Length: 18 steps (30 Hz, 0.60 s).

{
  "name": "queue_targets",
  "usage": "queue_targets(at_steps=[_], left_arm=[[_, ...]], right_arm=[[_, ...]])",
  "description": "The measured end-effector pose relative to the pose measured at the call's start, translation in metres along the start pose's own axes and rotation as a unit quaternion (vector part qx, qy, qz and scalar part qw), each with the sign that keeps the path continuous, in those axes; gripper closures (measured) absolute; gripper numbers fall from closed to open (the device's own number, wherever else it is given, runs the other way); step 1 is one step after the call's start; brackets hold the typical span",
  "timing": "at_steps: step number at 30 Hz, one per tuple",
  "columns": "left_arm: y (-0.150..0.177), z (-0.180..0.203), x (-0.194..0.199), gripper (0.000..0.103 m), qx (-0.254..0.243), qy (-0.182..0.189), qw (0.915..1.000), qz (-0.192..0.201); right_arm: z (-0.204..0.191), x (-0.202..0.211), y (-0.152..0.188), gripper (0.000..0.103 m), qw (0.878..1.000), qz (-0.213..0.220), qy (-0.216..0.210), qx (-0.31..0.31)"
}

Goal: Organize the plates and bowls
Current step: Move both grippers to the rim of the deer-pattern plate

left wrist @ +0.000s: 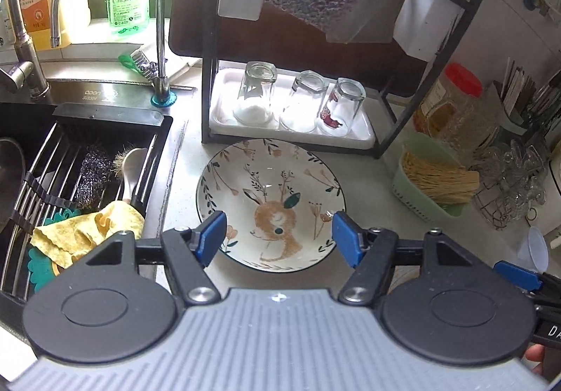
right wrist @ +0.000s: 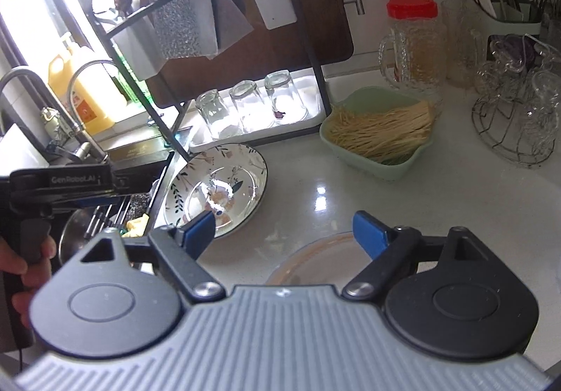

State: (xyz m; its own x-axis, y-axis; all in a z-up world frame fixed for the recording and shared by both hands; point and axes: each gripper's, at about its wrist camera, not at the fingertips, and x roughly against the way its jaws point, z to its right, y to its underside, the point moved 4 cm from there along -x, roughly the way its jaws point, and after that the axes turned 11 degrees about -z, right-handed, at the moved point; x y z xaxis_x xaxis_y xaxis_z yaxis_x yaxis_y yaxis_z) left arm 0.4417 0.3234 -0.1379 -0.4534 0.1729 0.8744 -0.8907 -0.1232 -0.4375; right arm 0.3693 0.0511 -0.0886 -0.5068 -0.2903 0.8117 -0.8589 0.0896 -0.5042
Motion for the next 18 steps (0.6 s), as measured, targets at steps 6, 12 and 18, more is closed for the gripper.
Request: queue_targets(at_steps=[6, 12, 18], left_arm=[[-0.021, -0.026, -0.027, 0.032, -0.005, 0.009, 0.9997, -0.024], [-0.036, -0.052, -0.056, 0.032, -0.010, 0.017, 0.9988, -0.046], [-0.046, -0.072, -0.081, 0.032, -0.009, 0.031, 0.9974, -0.065]], right_arm=[[-0.014, -0.029, -0.015, 0.016, 1.000, -0.009, -0.002, -0.029], [-0.021, -0.061, -0.023, 0.021, 0.998, -0.039, 0.003, -0.048], [-0.028, -0.088, -0.028, 0.034, 0.996, -0.063, 0.006, -0.061]])
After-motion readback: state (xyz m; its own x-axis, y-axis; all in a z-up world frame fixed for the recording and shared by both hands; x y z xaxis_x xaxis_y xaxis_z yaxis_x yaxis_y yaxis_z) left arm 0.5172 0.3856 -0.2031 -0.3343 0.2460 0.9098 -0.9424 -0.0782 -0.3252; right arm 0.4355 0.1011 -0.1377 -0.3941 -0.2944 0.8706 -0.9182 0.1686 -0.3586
